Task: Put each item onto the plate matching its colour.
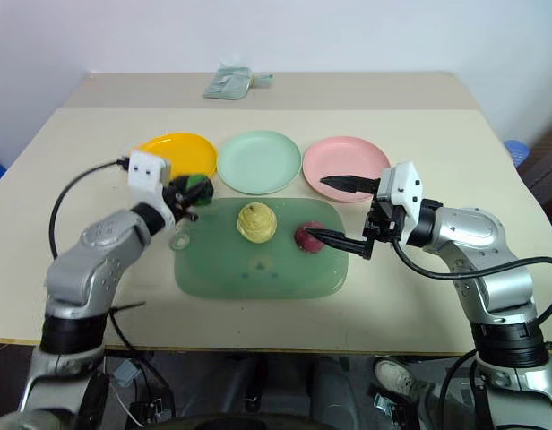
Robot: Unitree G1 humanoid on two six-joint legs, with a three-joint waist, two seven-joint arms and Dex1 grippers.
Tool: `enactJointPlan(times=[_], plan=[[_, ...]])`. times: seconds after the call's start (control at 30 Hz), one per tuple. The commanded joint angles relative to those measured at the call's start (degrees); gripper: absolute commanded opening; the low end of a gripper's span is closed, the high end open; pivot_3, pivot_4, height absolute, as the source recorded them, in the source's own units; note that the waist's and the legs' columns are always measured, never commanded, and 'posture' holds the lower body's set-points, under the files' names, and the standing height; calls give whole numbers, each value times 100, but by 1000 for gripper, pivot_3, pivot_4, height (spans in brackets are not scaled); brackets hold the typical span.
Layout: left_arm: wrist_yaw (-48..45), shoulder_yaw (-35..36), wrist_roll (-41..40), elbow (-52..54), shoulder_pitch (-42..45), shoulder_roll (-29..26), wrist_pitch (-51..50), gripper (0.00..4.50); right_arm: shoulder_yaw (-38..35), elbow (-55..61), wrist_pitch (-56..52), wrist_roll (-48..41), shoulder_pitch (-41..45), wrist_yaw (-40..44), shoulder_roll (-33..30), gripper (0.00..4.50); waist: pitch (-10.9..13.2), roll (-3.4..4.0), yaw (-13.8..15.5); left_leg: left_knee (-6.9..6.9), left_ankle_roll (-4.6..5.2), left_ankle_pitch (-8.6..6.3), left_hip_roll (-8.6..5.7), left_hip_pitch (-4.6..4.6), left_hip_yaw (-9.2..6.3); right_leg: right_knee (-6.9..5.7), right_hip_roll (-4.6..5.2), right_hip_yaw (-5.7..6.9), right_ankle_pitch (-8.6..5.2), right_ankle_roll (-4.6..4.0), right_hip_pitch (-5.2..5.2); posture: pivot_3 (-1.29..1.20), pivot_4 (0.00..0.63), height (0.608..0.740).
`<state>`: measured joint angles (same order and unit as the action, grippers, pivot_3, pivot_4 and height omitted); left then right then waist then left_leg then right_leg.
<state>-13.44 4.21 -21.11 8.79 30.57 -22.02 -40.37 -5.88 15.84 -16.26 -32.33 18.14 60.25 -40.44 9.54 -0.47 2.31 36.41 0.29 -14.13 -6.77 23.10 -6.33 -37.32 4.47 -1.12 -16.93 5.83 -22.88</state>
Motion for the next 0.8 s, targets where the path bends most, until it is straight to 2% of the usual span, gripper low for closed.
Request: enactJointPlan(times=[0.03,0.2,0.3,0.4,0.43,0.5,0.53,0.67,0.8], plan=[[-186,-48,317,-1481,1045,226,822,1620,-73,-165,271,166,286,-211,160,4500,0,-1,-2,2,0,0,-3,0,0,-1,1,0,1,1,1,0,150,740],[-607,-216,809,-4825,2681,895,2375,1620,84,-499,427,440,588,-377,372,4500,1,-4,-3,41,4,-1,-10,26,-6,-8,2,7,7,12,-11,0,150,740],[-718,-179,1012,-6272,3262,1159,3030,1620,120,-583,477,535,659,-426,431,4500,6,-12,-27,60,14,-6,-19,46,-4,-14,8,7,10,19,-28,0,150,740],[-758,-171,1173,-7157,3553,1315,3450,2569,113,-592,490,575,694,-510,464,4500,9,-16,-54,59,15,-6,-21,51,-1,-19,9,4,12,22,-38,0,150,740],[-815,-124,1157,-7290,3606,1346,3510,3041,104,-568,474,578,690,-540,469,4500,9,-17,-66,59,15,-6,-21,52,-2,-23,9,3,12,21,-43,0,150,740],[-1059,79,937,-7260,3674,1393,3557,4107,63,-489,431,570,629,-579,454,4500,10,-18,-79,62,14,-6,-21,53,-1,-36,10,1,11,21,-49,0,150,740],[-1263,151,844,-7094,3656,1374,3595,4448,38,-437,401,557,581,-598,439,4500,11,-19,-82,65,14,-6,-20,56,-2,-42,10,1,11,21,-53,0,150,740],[-2362,258,339,-5634,3175,1169,2948,4448,-59,-245,280,472,389,-653,373,4500,11,-20,-132,78,13,-5,-21,77,-3,-58,12,1,11,21,-71,0,150,740],[-3100,40,-214,-3321,2203,633,1453,4448,-183,-26,158,375,159,-686,311,4500,8,-14,-238,76,13,-5,-21,82,-2,-67,13,-4,11,21,-82,0,150,740]])
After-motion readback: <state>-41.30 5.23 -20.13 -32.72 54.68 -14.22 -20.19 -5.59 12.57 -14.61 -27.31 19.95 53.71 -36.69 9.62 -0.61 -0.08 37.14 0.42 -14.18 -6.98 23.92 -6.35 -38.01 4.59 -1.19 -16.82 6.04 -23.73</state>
